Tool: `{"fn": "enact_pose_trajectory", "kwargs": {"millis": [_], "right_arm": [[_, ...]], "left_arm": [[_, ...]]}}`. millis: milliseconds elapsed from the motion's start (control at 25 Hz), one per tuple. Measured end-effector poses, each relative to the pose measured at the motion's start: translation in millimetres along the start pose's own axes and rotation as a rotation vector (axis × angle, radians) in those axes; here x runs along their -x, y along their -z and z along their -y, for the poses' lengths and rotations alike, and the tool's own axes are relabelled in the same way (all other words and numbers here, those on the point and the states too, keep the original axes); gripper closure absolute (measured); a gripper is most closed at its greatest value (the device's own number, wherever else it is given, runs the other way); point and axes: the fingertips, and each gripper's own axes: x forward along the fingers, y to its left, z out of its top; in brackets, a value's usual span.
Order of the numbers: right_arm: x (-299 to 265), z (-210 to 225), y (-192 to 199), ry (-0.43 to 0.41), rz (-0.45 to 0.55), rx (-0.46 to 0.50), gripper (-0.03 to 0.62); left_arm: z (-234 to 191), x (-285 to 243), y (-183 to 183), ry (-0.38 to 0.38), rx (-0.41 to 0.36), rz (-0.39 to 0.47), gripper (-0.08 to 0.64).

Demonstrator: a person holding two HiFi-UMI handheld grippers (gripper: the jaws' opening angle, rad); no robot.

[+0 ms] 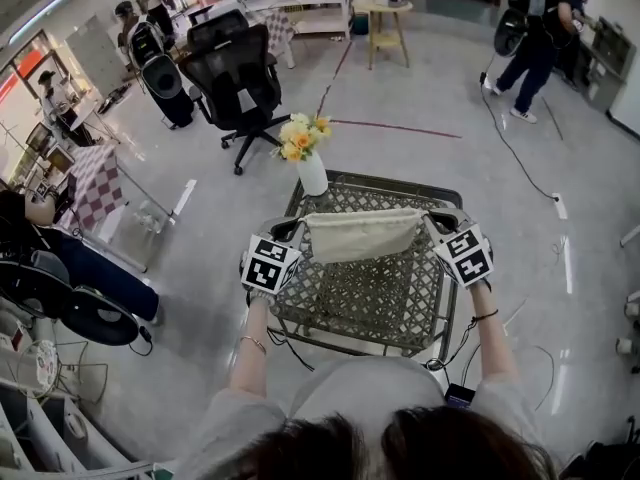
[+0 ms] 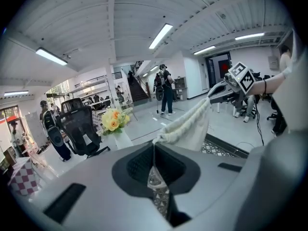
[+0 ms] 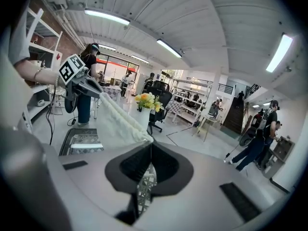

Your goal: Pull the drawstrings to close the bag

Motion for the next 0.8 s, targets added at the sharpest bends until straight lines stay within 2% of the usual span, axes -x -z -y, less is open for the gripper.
{"fn": "enact_pose_trajectory", "kwargs": {"millis": [480, 800], "right_arm": [[5.0, 18.8, -29.4, 0.082, 0.106, -0.032, 0.569], [17.4, 34.9, -50.5, 0.184, 0.193, -0.066, 0.569]], "left_arm": [[-16.1, 10.2, -31.5, -0.078, 0.035, 0.094, 0.534], [-23.8, 18.4, -51.9, -0.150, 0.087, 0.162, 0.534]]}}
